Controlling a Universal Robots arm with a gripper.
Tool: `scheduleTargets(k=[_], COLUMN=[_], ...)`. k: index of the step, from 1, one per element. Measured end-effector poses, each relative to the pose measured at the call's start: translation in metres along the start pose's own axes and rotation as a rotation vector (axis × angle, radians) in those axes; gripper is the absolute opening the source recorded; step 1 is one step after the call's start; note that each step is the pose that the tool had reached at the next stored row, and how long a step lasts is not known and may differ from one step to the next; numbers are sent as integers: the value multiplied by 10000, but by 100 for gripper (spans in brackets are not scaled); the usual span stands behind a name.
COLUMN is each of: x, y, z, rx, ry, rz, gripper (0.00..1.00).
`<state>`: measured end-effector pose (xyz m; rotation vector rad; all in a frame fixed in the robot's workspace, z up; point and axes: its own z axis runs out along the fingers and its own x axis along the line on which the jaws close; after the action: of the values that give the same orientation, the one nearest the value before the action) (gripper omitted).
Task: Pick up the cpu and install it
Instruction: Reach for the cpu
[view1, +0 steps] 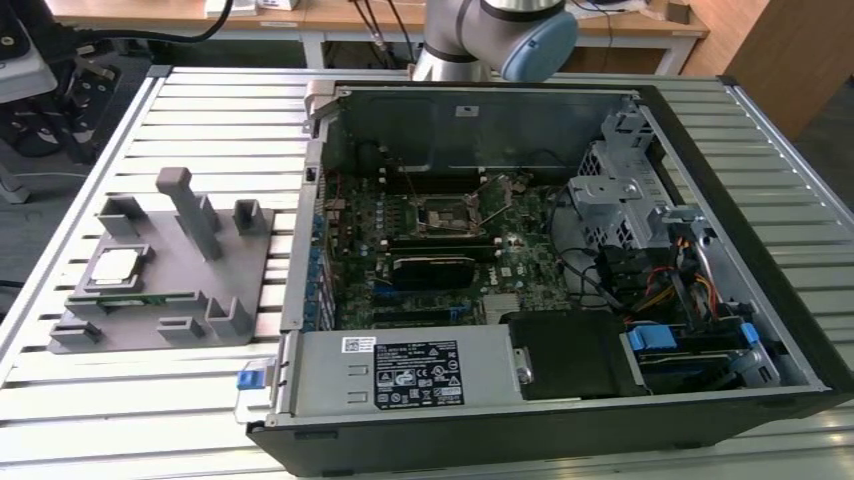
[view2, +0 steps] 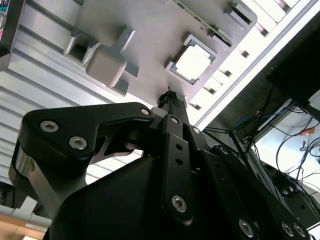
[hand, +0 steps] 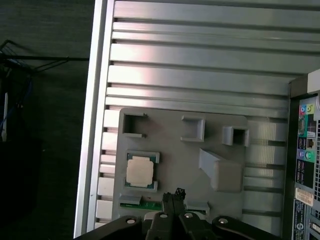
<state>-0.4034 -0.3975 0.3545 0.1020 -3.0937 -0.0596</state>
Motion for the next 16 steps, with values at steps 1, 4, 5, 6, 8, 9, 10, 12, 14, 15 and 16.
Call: scheduleTargets(k=[1,4,5,6,8,9,10,12,14,15,16], x=[11,46,54,62,81,92,103,126,147,158,171], y=[1,4,5,6,7,8,9,10,11,12,13], z=[2,7,7,8,10,10,12,13,15,16,17], rx=[0,1,1,1,1,1,1,1,1,2,1], ry=[0,2,1,1,1,2,1,1,2,1,2], rz=[-6,-18,-21,-24,-30,-33,-34,-35,-36,-36,-37], gripper=[11,11,11,11,11,11,11,11,11,11,11])
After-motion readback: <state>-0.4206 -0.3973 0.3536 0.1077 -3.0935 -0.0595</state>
